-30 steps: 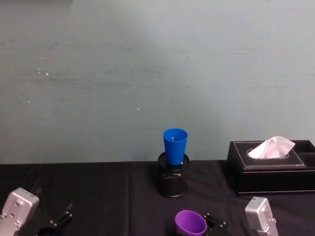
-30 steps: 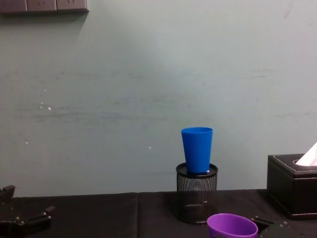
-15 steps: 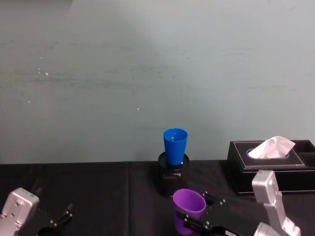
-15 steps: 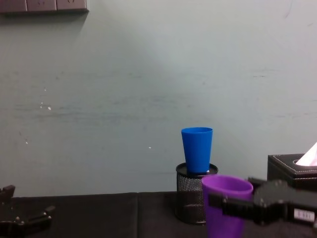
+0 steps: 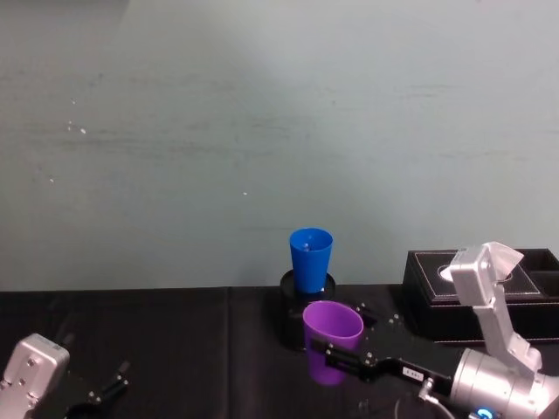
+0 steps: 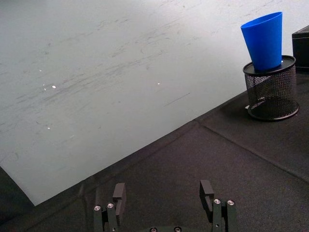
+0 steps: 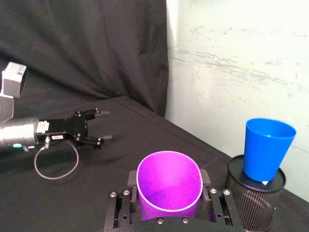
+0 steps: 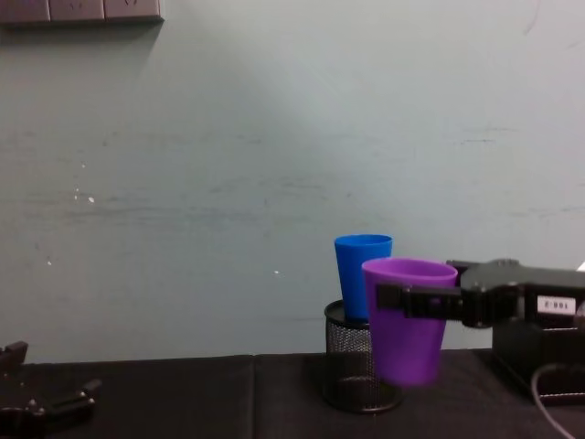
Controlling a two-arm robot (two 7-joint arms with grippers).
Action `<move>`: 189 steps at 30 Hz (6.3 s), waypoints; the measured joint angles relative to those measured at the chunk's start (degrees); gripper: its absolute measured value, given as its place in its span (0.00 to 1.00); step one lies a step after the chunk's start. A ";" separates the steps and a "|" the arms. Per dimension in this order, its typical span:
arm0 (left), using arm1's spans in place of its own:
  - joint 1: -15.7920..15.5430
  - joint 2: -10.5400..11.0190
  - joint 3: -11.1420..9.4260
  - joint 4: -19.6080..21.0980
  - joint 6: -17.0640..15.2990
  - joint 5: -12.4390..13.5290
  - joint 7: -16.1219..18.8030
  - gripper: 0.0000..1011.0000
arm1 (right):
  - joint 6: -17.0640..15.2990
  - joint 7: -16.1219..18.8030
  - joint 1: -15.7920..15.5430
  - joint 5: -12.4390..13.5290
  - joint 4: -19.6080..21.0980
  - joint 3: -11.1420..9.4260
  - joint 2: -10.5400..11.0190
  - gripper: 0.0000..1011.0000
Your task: Pick up one cup with a gripper and tap it against the other cup.
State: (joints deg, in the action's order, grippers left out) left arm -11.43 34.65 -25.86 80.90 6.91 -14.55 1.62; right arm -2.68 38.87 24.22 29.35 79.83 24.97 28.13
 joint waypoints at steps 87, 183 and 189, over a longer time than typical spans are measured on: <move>0.00 0.00 0.00 0.00 0.00 0.00 0.00 0.99 | -1.50 -0.45 2.17 1.15 1.43 2.03 2.55 0.73; 0.00 0.00 0.00 0.00 0.00 0.00 0.00 0.99 | 8.13 2.39 16.77 -2.60 -26.92 5.37 -9.20 0.72; 0.00 0.00 0.00 0.00 0.00 0.00 0.00 0.99 | 8.31 0.82 17.79 -3.65 -29.10 4.61 -10.80 0.72</move>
State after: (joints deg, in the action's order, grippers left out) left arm -11.43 34.64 -25.86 80.90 6.90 -14.54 1.62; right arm 5.63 39.69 42.02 25.71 50.73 29.58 17.33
